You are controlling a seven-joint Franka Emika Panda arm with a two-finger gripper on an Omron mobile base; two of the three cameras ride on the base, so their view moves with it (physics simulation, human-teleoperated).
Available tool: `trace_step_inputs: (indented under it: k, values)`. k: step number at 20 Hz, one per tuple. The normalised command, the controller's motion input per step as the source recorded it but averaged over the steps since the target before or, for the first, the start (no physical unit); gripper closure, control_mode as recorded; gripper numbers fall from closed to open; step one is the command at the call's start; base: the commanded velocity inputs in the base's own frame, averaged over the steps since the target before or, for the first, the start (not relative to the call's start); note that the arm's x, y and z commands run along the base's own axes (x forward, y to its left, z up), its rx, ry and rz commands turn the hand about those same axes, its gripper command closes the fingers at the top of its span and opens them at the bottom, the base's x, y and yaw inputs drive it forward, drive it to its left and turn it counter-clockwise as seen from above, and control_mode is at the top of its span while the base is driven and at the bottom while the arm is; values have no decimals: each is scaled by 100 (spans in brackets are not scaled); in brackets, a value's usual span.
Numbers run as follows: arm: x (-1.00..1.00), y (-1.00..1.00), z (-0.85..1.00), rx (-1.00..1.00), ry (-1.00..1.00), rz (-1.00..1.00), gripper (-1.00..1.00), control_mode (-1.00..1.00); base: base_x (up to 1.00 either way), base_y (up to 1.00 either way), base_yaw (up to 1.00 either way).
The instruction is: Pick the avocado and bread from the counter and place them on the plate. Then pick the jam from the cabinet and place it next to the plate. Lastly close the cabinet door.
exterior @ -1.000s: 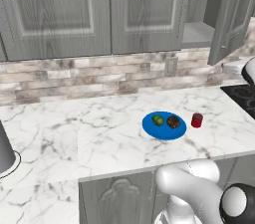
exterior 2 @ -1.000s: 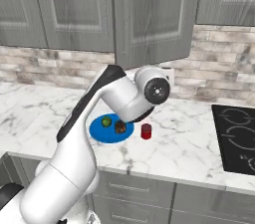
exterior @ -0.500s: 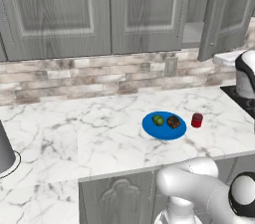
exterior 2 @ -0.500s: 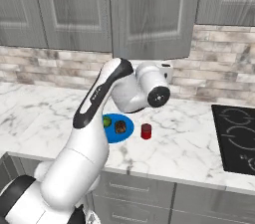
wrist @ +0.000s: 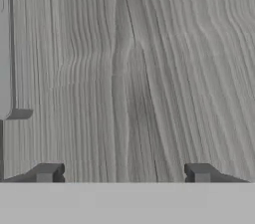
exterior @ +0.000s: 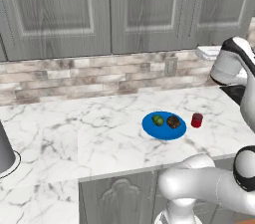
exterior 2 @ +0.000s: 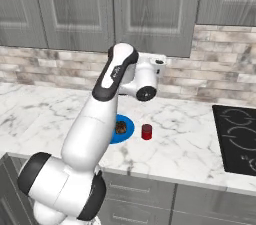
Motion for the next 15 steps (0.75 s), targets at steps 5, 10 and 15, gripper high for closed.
trace_step_inputs:
  k: [5,10,15]
  values:
    - [56,54,51,9,-5,-5,-100,-100,0,0,0]
    - [34,55,36,4,17,-1,-100,-100,0,0,0]
    - [-8,40,21,1,12,0,-100,-100,0,0,0]
